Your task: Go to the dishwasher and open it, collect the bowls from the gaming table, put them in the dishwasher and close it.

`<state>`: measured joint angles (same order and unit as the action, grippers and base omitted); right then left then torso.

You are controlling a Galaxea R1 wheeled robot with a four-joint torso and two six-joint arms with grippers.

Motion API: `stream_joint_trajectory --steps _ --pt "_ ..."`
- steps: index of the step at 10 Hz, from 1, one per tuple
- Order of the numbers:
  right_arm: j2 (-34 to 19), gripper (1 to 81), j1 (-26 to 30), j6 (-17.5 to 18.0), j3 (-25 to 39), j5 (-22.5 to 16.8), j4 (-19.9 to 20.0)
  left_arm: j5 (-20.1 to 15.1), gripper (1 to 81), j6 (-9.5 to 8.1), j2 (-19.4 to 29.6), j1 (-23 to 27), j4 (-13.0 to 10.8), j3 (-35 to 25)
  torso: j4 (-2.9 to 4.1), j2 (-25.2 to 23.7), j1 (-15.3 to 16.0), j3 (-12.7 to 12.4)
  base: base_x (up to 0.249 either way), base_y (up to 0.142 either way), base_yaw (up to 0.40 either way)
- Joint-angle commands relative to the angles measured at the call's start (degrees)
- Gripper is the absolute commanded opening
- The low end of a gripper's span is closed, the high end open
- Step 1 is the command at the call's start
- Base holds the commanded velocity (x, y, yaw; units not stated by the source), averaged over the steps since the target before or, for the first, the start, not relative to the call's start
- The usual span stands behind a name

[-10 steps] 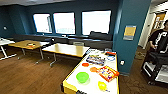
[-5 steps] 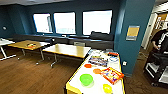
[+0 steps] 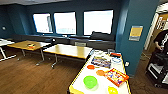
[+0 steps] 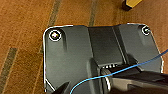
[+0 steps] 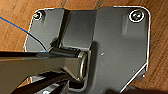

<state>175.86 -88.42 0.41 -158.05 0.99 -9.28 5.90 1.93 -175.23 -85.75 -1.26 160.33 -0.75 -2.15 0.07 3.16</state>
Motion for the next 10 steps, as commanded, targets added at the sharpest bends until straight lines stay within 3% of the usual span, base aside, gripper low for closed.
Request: stream_joint_trajectory --steps 1,10 --pt "0.2 81.1 2.8 -0.2 0.1 -3.0 -0.2 -2.7 81.1 0.36 0.0 2.8 0.2 0.2 0.00 0.0 0.0 0.0 0.085 0.122 0.000" --pt "0.2 81.1 2.8 -0.2 0.1 -3.0 -0.2 -2.6 81.1 0.36 0.0 2.8 0.2 0.2 0.00 0.0 0.0 0.0 0.081 0.112 0.000"
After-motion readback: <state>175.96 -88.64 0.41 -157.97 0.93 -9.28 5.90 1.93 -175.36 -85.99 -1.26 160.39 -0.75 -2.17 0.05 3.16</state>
